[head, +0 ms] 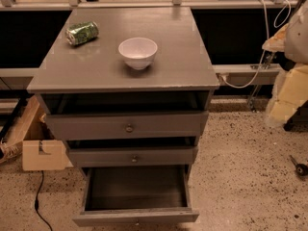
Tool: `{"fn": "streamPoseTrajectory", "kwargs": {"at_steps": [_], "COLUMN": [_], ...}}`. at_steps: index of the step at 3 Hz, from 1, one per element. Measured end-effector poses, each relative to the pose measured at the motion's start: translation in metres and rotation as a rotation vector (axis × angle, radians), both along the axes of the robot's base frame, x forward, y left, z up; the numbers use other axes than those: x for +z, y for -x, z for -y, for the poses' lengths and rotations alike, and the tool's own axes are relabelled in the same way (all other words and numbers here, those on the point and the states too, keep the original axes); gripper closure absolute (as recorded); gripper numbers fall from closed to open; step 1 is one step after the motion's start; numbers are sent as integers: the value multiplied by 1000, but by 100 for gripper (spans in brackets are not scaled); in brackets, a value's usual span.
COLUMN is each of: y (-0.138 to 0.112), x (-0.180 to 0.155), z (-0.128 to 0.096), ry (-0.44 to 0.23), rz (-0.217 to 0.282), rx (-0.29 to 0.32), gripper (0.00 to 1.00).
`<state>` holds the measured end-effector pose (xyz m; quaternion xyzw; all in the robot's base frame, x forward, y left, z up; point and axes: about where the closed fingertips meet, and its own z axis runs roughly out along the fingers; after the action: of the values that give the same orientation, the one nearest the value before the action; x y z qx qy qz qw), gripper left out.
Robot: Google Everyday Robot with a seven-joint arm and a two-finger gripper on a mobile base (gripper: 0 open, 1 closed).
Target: Close bottom drawer
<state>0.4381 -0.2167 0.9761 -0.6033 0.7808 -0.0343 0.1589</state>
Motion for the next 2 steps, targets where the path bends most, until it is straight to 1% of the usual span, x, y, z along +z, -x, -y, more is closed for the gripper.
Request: {"fn": "streamPoseTrajectory", "kwargs": {"at_steps": [1,2], "y": [0,4], "x": [0,-35], "z": [0,-6], "ry": [0,-45], "rz": [0,-60], "rx": [0,-8], "gripper": [0,0]}}
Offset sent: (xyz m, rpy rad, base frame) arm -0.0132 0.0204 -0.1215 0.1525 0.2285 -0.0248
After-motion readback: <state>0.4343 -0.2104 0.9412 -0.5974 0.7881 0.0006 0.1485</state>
